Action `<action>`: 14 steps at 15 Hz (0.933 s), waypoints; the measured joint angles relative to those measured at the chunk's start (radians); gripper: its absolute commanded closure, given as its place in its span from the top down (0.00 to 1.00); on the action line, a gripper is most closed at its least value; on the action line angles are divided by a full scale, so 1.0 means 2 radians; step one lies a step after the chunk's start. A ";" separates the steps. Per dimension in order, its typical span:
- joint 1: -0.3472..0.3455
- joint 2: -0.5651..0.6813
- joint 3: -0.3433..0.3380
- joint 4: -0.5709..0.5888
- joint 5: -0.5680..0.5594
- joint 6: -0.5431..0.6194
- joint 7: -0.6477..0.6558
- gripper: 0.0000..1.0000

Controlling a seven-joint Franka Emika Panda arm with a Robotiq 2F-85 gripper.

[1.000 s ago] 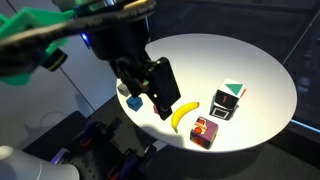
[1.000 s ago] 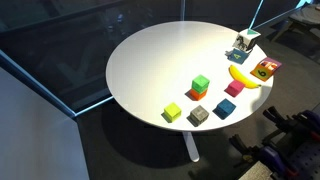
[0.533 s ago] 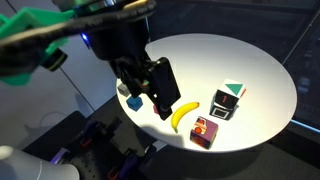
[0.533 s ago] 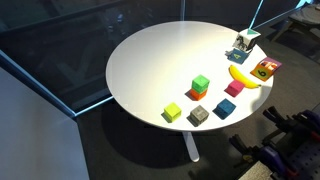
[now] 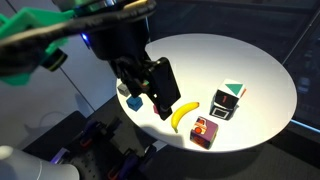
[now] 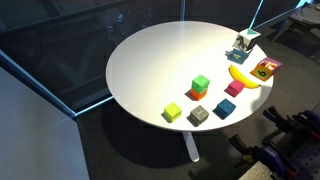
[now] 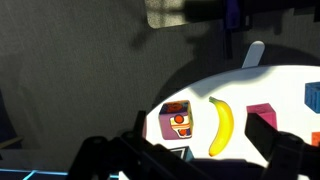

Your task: Place the dark green block on the table

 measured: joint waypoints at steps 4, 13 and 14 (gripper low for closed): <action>0.010 0.001 0.000 0.002 0.010 -0.002 0.000 1.00; 0.080 0.026 0.004 0.045 0.110 -0.045 0.000 1.00; 0.087 0.033 0.004 0.055 0.124 -0.054 0.000 1.00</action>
